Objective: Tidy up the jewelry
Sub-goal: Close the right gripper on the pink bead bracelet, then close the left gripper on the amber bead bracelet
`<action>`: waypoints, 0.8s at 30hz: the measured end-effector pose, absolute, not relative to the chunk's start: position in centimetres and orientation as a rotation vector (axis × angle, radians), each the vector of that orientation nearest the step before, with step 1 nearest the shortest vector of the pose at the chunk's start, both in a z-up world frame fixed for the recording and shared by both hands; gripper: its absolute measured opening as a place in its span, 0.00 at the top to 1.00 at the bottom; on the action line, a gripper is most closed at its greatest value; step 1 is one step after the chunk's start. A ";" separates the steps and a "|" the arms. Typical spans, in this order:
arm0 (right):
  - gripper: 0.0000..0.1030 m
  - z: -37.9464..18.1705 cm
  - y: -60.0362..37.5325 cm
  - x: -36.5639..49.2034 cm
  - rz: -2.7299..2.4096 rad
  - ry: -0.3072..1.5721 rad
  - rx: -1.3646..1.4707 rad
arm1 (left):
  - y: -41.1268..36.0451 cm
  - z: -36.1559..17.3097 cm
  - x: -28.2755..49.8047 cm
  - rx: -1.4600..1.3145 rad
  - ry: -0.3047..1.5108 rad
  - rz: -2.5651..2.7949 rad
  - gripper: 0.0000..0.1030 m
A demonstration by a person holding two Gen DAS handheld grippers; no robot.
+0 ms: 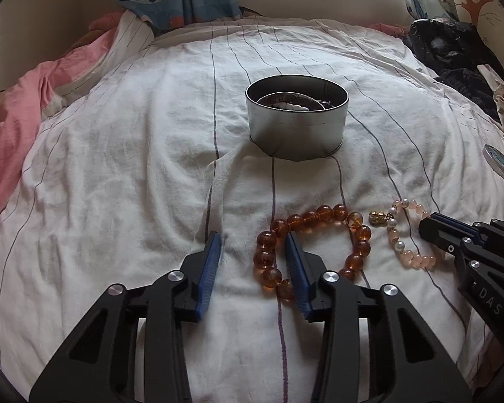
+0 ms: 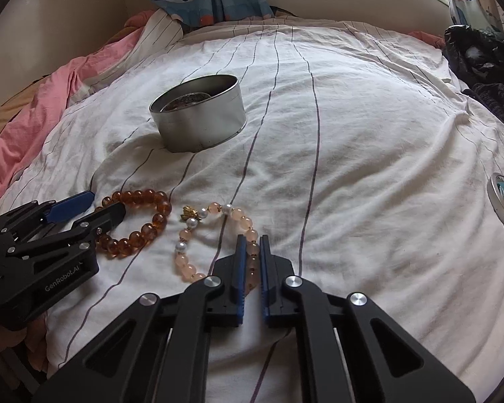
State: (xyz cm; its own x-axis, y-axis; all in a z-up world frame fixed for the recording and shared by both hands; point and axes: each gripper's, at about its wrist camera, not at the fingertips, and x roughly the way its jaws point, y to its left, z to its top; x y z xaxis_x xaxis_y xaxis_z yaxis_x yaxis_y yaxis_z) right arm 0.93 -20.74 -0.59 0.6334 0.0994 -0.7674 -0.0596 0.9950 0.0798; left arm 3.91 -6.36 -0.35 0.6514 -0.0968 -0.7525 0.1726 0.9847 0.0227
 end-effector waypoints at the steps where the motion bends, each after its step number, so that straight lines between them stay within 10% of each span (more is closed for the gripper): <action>1: 0.92 -0.6 -20.8 1.0 0.085 0.884 0.050 | -6.4 -0.4 3.9 0.100 0.848 -0.154 0.67; 4: 0.69 -0.9 -20.9 1.2 0.075 0.901 0.055 | -6.7 -0.5 4.0 0.113 0.857 -0.153 0.67; 7: 0.68 -1.1 -20.6 1.4 0.070 0.915 0.034 | -7.2 -0.7 4.1 0.148 0.868 -0.142 0.60; 14: 0.92 -0.8 -20.5 1.0 0.098 0.893 0.038 | -7.7 -0.6 4.0 0.171 0.862 -0.130 0.58; 17: 0.92 -0.1 -20.9 0.6 0.094 0.852 0.067 | -7.3 -0.4 3.7 0.146 0.839 -0.162 0.87; 21: 0.90 -0.3 -21.6 1.0 0.064 0.872 0.098 | -7.1 -0.2 3.5 0.126 0.825 -0.178 0.89; 24: 0.71 -0.8 -21.2 1.4 0.063 0.900 0.079 | -6.9 -0.2 3.5 0.108 0.825 -0.190 0.89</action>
State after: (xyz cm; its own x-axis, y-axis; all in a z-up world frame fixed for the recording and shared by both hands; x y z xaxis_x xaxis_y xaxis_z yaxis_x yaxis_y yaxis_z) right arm 1.36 -21.24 -0.83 0.6204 0.0883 -0.7793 -0.0218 0.9952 0.0954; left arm 3.52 -6.89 -0.17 0.6632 -0.1260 -0.7378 0.2098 0.9775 0.0217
